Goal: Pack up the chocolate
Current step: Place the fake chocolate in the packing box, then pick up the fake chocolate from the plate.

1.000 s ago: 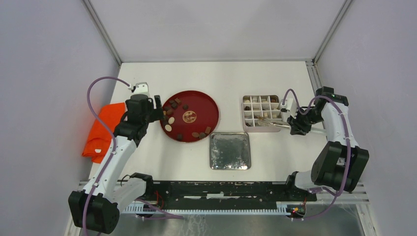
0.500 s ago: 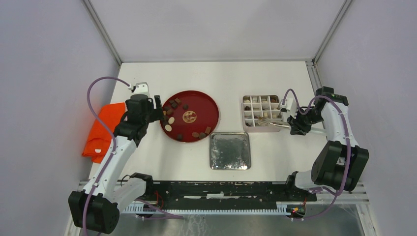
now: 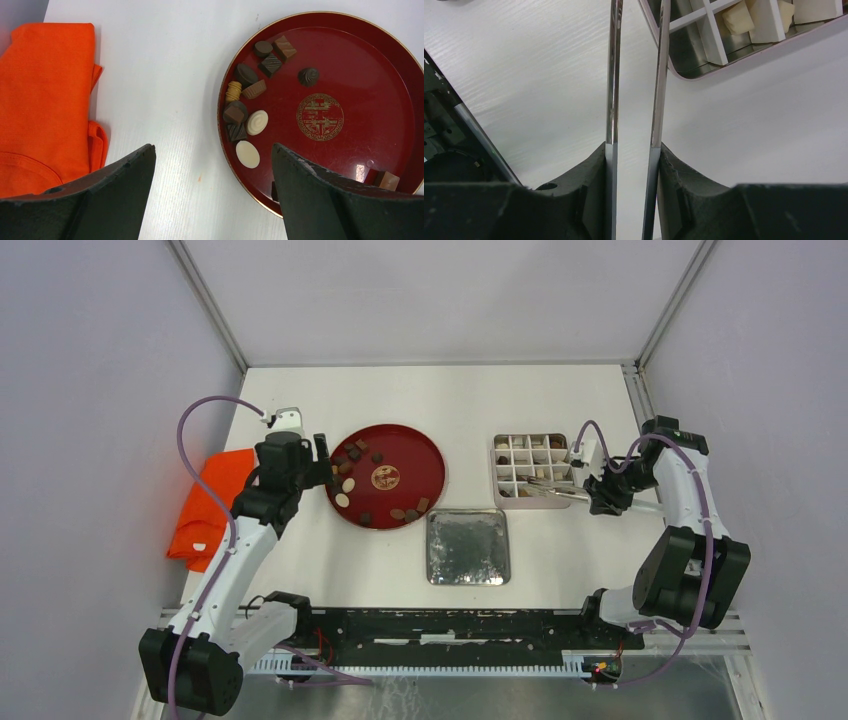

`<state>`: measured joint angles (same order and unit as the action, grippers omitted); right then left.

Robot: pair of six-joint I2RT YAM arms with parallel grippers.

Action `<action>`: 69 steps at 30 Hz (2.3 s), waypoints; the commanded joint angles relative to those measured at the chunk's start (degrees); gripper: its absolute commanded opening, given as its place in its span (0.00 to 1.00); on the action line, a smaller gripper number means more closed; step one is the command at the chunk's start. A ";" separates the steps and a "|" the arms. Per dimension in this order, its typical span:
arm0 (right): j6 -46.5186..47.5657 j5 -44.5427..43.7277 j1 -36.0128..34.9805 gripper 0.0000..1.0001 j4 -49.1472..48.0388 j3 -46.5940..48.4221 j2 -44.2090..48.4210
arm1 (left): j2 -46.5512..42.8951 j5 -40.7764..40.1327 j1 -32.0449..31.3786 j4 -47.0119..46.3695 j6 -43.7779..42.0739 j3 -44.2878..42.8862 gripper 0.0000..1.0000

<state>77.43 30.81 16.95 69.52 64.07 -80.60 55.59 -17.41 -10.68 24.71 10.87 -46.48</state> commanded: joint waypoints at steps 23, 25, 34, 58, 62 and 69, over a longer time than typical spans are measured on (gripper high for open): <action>-38.07 -0.47 -42.84 0.34 -36.67 2.93 -2.95 | -0.38 0.27 0.22 -1.86 -2.44 0.07 0.90; -40.44 -3.87 -45.63 0.34 -38.37 5.97 -6.77 | -0.56 0.15 0.22 -1.86 -2.39 0.07 0.90; -46.22 -12.21 -52.11 0.36 -37.47 22.03 -22.88 | -0.92 0.33 0.22 -1.99 -2.40 0.07 0.90; -47.42 -13.13 -54.57 0.44 -32.70 34.93 -37.96 | -1.19 0.35 0.24 -1.96 -2.48 -0.02 0.90; -47.68 -13.34 -54.57 0.46 -32.76 35.73 -38.77 | -1.05 0.35 0.21 -1.95 -2.61 -0.02 0.90; -48.50 -13.61 -54.57 0.47 -32.14 38.28 -40.86 | -1.10 0.25 0.22 -1.97 -2.59 -0.02 0.90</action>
<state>30.15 17.50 -37.39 37.63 98.91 -120.66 55.33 -17.45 -10.68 24.69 10.87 -46.48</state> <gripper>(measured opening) 0.472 0.905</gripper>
